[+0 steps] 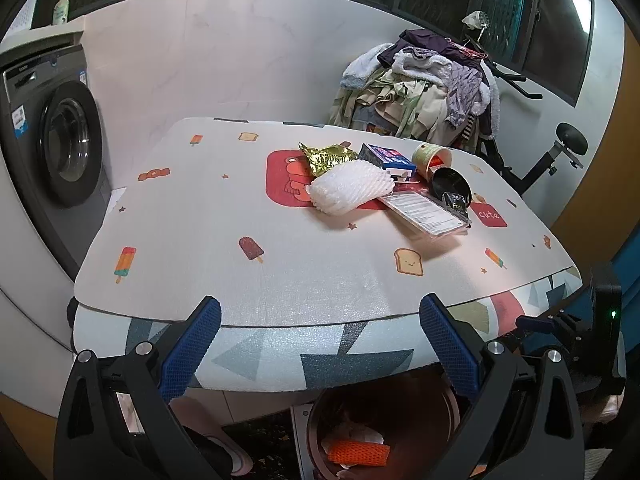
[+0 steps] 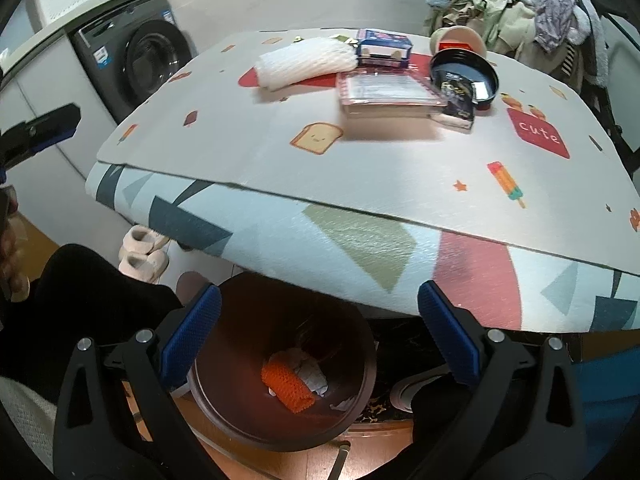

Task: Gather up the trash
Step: 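Grasp the clear plastic package with the right gripper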

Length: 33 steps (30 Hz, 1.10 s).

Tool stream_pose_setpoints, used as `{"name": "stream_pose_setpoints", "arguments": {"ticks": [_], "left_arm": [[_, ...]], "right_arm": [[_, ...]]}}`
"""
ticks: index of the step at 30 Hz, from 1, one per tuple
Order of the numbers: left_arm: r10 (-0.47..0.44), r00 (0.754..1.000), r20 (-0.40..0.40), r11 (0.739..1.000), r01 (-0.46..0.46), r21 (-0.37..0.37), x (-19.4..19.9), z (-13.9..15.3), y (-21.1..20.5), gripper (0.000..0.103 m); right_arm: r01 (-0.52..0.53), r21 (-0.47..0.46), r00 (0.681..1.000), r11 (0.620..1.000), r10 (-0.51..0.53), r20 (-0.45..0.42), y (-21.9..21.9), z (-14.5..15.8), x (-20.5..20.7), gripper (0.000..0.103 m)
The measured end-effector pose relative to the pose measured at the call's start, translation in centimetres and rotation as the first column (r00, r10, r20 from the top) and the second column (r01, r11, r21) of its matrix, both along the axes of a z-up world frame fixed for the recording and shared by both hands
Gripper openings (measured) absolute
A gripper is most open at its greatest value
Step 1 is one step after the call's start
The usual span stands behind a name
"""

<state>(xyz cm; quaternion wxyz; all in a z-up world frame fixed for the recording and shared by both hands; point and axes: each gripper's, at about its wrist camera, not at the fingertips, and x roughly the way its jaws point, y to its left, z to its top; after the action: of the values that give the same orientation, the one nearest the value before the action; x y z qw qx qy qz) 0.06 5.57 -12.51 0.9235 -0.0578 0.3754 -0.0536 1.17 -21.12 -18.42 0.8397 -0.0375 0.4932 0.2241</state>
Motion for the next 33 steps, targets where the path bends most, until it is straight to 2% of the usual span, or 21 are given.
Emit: {"name": "stream_pose_setpoints", "arguments": {"ticks": [15, 21, 25, 29, 33], "left_arm": [[0.006, 0.999, -0.036, 1.000, -0.006, -0.003, 1.0, -1.4, 0.3, 0.097], [0.013, 0.999, -0.051, 1.000, -0.013, -0.005, 1.8, -2.0, 0.7, 0.097], [0.023, 0.998, -0.058, 1.000, -0.024, -0.012, 2.4, -2.5, 1.1, 0.097], [0.029, 0.997, -0.067, 0.999, -0.031, -0.018, 3.1, -3.0, 1.5, 0.097], [0.037, 0.997, -0.069, 0.999, -0.039, -0.029, 3.3, -3.2, 2.0, 0.097]], "right_arm": [[0.071, -0.002, 0.997, 0.997, -0.071, 0.008, -1.7, -0.3, 2.5, 0.097], [0.063, -0.021, 0.998, 0.998, -0.063, 0.015, -1.4, -0.3, 4.4, 0.097], [0.035, -0.028, 0.999, 0.999, -0.034, 0.038, -0.3, 0.4, 7.3, 0.097], [0.013, -0.019, 0.999, 1.000, -0.013, 0.036, 1.5, 0.9, 12.3, 0.097], [-0.050, -0.087, 0.999, 0.995, 0.051, 0.015, 4.7, 0.3, 17.2, 0.097]]}}
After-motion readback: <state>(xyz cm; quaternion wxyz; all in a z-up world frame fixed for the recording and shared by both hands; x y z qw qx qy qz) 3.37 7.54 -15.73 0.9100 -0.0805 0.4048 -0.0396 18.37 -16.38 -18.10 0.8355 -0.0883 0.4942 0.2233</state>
